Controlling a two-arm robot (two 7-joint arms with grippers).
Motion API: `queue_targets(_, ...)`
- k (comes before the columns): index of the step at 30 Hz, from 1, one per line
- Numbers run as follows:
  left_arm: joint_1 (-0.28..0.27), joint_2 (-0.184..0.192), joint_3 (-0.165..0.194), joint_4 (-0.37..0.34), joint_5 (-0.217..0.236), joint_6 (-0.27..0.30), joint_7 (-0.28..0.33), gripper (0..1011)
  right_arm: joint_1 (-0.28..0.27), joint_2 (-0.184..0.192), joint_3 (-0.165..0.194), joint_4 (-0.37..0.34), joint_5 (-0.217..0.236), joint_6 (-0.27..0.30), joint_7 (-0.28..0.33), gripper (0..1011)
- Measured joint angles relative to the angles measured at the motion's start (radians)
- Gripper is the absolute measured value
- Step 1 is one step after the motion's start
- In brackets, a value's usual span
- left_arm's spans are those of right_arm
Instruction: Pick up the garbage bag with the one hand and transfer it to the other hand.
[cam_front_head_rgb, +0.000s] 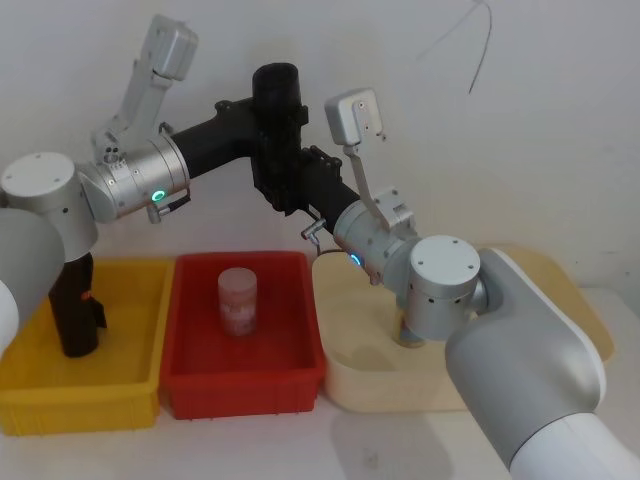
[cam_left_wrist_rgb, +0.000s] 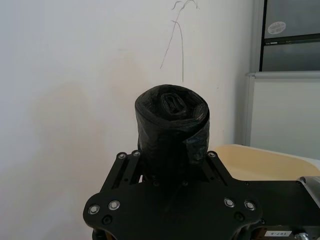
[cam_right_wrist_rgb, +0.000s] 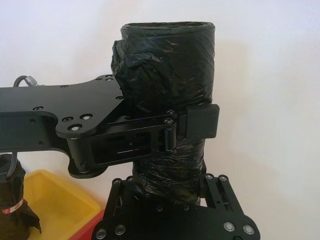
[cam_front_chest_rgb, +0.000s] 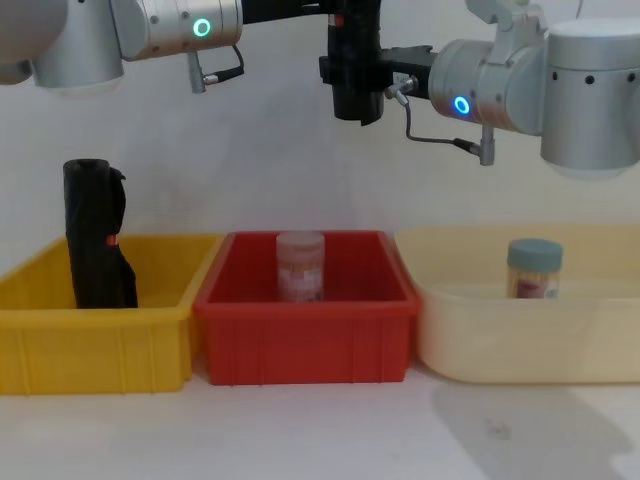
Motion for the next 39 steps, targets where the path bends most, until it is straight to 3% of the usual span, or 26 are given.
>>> queue_targets(10,0.0,0.0,0.0,0.0,0.0,0.0,0.0,409,0.001,-0.001,0.0,0.002,0.0,-0.001,0.0,581)
queue_targets(30,0.0,0.0,0.0,0.0,0.0,0.0,0.0,1001,0.003,-0.001,0.006,0.007,-0.002,-0.001,-0.01,580)
queue_targets(39,0.0,0.0,0.0,0.0,0.0,0.0,0.0,1001,0.018,0.002,0.031,0.036,-0.011,0.005,-0.065,580)
